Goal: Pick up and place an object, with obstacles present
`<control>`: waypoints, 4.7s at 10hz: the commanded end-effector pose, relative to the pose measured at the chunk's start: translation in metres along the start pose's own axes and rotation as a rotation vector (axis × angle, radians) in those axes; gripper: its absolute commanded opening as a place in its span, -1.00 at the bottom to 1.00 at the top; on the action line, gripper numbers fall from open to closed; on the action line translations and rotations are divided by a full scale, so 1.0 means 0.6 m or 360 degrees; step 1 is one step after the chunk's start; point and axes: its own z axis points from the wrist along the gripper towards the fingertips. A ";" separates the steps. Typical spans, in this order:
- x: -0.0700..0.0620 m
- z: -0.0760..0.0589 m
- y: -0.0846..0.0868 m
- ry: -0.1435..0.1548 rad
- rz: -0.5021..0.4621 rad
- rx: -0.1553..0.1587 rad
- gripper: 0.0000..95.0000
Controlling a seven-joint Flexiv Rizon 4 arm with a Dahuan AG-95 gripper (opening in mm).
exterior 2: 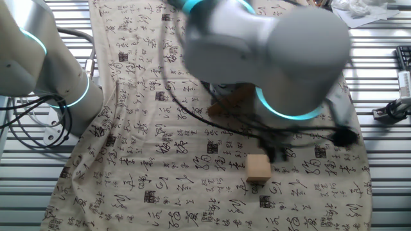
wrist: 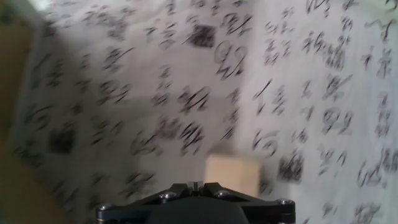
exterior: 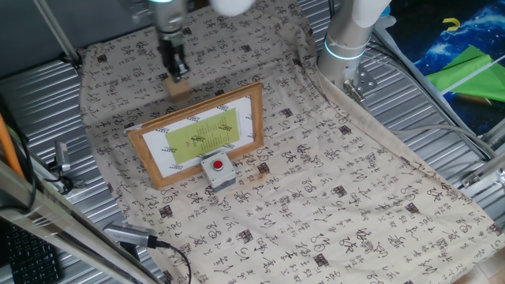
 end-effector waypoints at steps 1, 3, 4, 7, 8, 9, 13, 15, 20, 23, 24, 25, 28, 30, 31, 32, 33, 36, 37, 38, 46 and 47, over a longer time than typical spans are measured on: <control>0.000 0.009 -0.007 0.0049 0.0075 -0.0005 -1.00; 0.016 0.001 -0.031 0.0078 0.0127 -0.0017 -1.00; 0.026 -0.004 -0.039 0.0079 0.0138 -0.0019 -1.00; 0.062 0.022 -0.057 0.0054 0.0187 -0.0039 -1.00; 0.066 0.034 -0.058 0.0049 0.0189 -0.0035 -1.00; 0.066 0.042 -0.058 0.0042 0.0192 -0.0037 -1.00; 0.064 0.059 -0.059 0.0036 0.0191 -0.0032 -1.00; 0.064 0.060 -0.059 0.0036 0.0192 -0.0031 -1.00; 0.065 0.059 -0.059 0.0013 0.0144 0.0005 0.20; 0.065 0.059 -0.059 -0.0020 0.0134 -0.0001 1.00; 0.065 0.059 -0.059 -0.0021 0.0134 -0.0001 1.00; 0.065 0.059 -0.059 -0.0020 0.0135 0.0001 1.00; 0.064 0.060 -0.058 -0.0036 0.0133 0.0000 1.00; 0.062 0.065 -0.055 -0.0036 0.0137 0.0001 1.00; 0.061 0.070 -0.054 -0.0038 0.0138 0.0000 1.00; 0.061 0.076 -0.054 -0.0041 0.0137 0.0000 1.00; 0.060 0.084 -0.054 -0.0045 0.0137 0.0001 1.00; 0.058 0.099 -0.053 -0.0053 0.0137 0.0003 0.60; 0.058 0.103 -0.053 -0.0054 0.0138 0.0005 0.60; 0.058 0.107 -0.052 -0.0057 0.0138 0.0004 0.60; 0.057 0.115 -0.052 -0.0070 0.0198 -0.0012 -1.00; 0.057 0.113 -0.052 -0.0070 0.0192 -0.0008 -1.00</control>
